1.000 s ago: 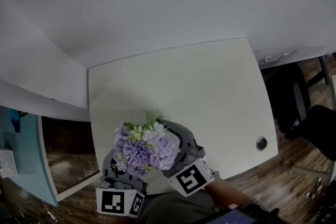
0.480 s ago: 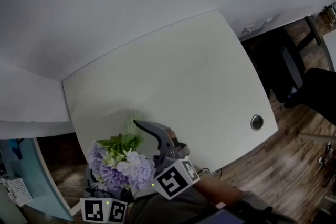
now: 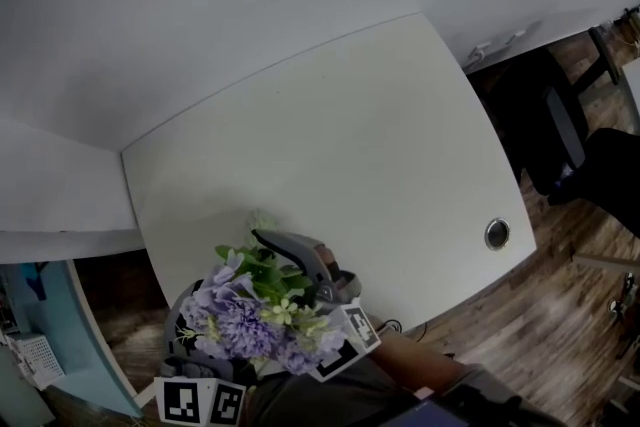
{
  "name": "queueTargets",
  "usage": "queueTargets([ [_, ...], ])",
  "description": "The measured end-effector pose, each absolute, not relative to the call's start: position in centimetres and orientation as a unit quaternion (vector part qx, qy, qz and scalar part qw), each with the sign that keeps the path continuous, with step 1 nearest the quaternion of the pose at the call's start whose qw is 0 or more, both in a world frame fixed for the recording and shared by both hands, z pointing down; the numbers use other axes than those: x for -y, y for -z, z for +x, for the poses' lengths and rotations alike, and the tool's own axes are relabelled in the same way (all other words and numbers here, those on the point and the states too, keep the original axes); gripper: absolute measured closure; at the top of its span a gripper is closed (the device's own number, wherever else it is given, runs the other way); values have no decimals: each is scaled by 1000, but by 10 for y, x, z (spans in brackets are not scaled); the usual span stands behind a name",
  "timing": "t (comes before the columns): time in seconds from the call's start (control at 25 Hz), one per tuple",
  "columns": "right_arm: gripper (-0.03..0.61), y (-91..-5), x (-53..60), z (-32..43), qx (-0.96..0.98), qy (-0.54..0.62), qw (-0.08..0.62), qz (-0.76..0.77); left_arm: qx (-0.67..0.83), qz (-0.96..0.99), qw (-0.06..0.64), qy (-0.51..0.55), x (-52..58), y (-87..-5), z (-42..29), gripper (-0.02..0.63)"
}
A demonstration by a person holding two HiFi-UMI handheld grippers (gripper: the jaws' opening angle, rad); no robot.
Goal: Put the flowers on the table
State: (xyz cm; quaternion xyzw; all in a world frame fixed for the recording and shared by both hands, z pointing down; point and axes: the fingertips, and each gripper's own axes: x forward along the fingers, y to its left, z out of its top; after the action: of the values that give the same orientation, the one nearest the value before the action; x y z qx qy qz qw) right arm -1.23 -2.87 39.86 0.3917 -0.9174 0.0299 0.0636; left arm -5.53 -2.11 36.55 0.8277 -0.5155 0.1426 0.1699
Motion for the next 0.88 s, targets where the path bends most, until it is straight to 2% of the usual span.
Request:
queueTargets([
  [0.44,198,-436,27,-15,923,-8,94,373,519,830,164,-122,34,-357,-56,606],
  [0.56,269,-420,44,-17,921,-10,98,377,523,829,165,-114,38,-355,-58,606],
  [0.64,348,-401,62,-18,918,-16,99,383,524,828,164,-110,41,-354,-60,606],
  [0.8,460,-401,74,-21,915,-21,104,389,527,827,166,-107,46,-354,-62,606],
  [0.88,473,-404,76,-22,916,-25,107,386,528,826,166,-106,48,-355,-63,606],
])
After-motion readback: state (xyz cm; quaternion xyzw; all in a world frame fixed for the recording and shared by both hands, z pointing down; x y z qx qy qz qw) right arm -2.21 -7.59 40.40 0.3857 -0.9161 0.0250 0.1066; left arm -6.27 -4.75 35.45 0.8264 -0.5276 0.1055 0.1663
